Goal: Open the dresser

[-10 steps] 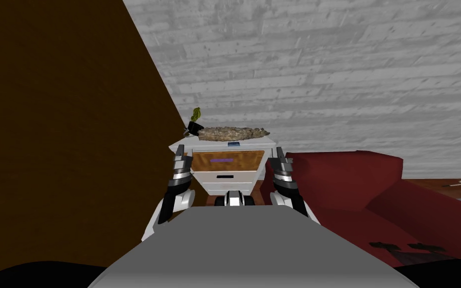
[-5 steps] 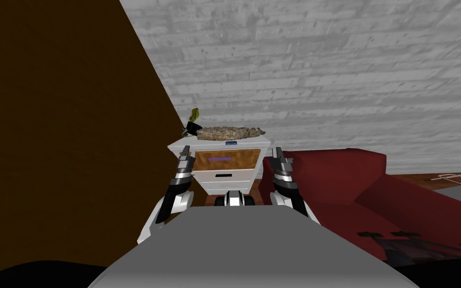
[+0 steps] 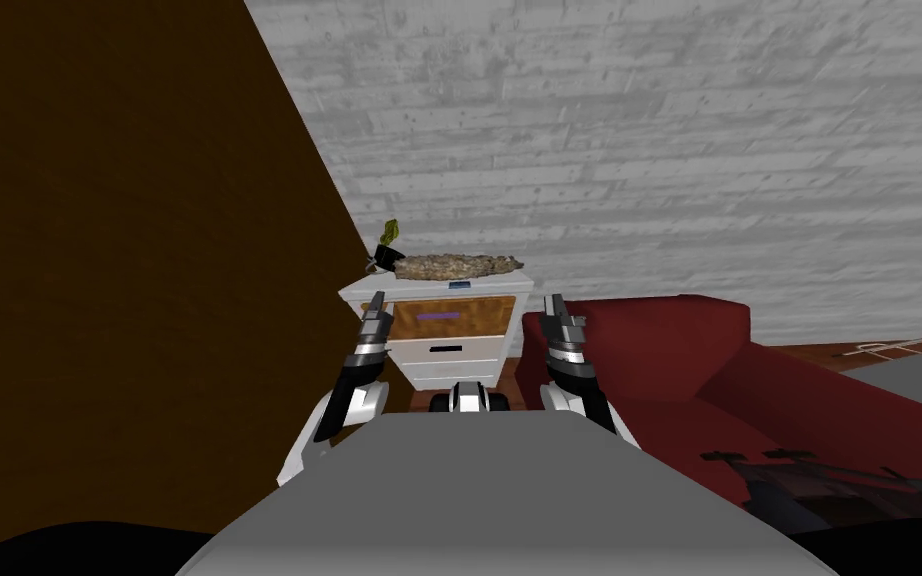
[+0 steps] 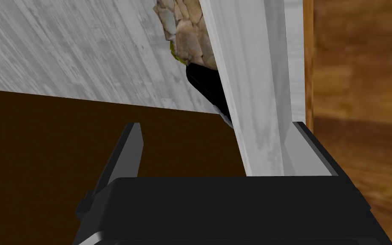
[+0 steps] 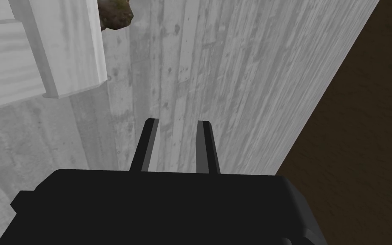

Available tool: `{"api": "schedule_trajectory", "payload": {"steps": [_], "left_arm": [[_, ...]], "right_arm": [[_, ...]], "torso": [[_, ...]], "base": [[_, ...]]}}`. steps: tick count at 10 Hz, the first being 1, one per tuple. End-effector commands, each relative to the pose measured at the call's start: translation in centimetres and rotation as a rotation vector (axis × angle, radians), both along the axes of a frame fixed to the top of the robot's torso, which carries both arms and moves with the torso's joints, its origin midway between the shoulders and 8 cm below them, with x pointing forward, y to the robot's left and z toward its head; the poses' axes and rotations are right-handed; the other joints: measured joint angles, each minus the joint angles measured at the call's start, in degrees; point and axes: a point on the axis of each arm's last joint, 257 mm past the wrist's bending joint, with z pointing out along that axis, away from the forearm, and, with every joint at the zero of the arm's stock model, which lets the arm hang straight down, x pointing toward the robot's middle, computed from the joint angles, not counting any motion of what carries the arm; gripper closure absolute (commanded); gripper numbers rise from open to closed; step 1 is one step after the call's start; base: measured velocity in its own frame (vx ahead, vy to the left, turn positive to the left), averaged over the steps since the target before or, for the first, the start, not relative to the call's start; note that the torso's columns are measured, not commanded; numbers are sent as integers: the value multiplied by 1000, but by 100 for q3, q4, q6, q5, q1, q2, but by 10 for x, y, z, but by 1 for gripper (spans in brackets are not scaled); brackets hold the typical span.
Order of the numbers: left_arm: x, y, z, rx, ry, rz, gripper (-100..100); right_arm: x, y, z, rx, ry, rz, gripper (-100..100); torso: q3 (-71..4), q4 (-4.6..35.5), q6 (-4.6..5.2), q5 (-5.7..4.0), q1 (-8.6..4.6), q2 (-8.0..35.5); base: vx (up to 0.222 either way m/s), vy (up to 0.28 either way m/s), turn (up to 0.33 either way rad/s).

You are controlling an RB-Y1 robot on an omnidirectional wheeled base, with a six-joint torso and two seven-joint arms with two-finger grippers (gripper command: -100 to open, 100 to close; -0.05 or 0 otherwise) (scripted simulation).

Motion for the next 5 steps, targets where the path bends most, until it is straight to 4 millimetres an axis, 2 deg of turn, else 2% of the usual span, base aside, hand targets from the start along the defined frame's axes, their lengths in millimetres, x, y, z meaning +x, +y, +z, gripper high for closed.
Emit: {"api": "schedule_trajectory", "payload": {"steps": [1, 5], "left_arm": [[4, 2, -18, -24, 63, 5, -100], [11, 3, -40, -64, 146, 17, -100]], "right_arm": [[0, 0, 0, 0, 0, 0, 0], [0, 0, 0, 0, 0, 0, 0]], "torso": [[1, 17, -10, -9, 4, 11], [12, 34, -17, -12, 14, 31]], "base": [[-27, -25, -25], [-28, -22, -45]]}}
